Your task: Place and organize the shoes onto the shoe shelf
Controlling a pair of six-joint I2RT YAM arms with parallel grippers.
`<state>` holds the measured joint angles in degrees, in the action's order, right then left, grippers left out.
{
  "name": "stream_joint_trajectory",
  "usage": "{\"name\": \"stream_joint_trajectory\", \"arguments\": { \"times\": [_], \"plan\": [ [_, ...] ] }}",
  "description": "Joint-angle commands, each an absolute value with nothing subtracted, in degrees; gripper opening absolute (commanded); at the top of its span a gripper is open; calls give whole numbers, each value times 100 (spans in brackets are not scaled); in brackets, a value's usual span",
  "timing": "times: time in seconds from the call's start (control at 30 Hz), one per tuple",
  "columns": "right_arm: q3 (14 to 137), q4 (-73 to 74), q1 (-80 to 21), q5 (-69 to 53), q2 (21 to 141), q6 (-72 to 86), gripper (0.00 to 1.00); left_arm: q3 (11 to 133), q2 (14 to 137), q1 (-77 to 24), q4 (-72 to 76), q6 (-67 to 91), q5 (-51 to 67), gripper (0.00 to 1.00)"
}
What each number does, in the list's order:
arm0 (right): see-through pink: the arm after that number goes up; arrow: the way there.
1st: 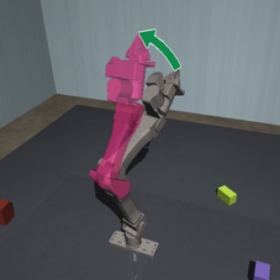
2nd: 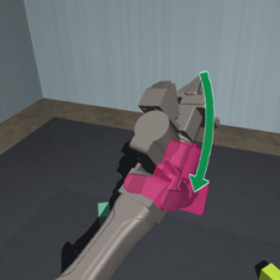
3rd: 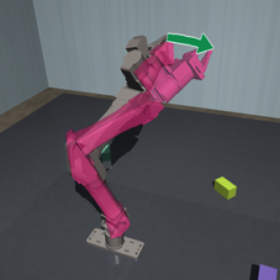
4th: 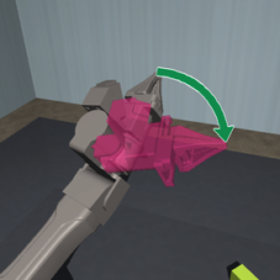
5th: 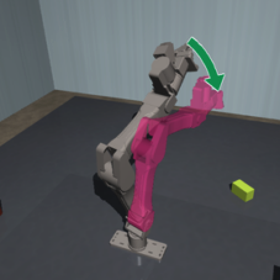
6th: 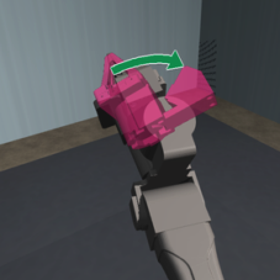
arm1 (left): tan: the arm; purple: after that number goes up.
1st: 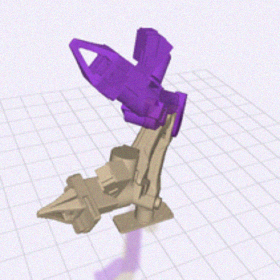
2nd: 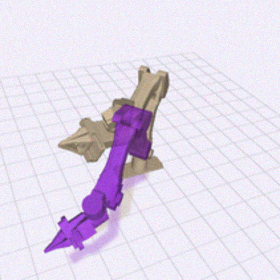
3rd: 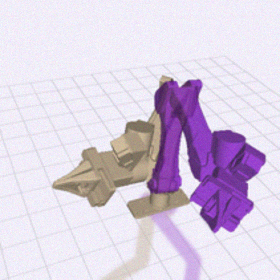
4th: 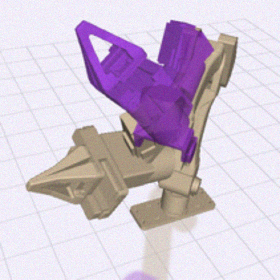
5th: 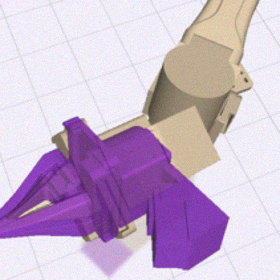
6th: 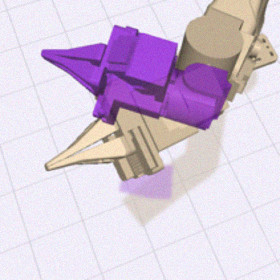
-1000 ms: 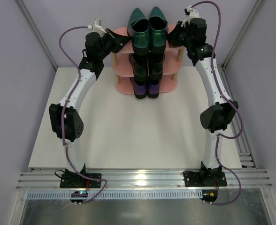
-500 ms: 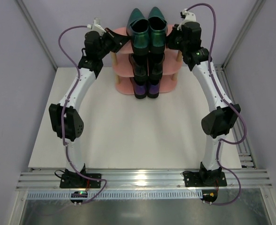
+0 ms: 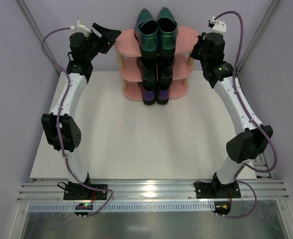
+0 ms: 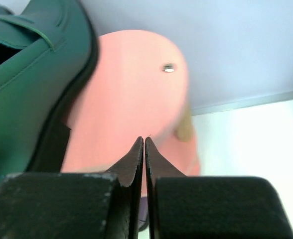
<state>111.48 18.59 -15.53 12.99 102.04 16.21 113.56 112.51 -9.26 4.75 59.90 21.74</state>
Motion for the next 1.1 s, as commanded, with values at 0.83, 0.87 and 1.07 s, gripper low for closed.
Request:
{"name": "stream_joint_trajectory", "arguments": {
  "times": [0.83, 0.87, 1.07],
  "plan": [
    [6337, 3109, -2759, 79, 4396, 1494, 100, 5090, 3131, -316, -2345, 5195, 1959, 100],
    [6320, 3207, -2786, -173, 4194, 1529, 100, 5045, 2990, -316, -2512, 5168, 2047, 100],
    [6478, 3823, -2883, -940, 3499, 1564, 100, 4562, 2031, -308, -3593, 4834, 2707, 100]
  ]
}}
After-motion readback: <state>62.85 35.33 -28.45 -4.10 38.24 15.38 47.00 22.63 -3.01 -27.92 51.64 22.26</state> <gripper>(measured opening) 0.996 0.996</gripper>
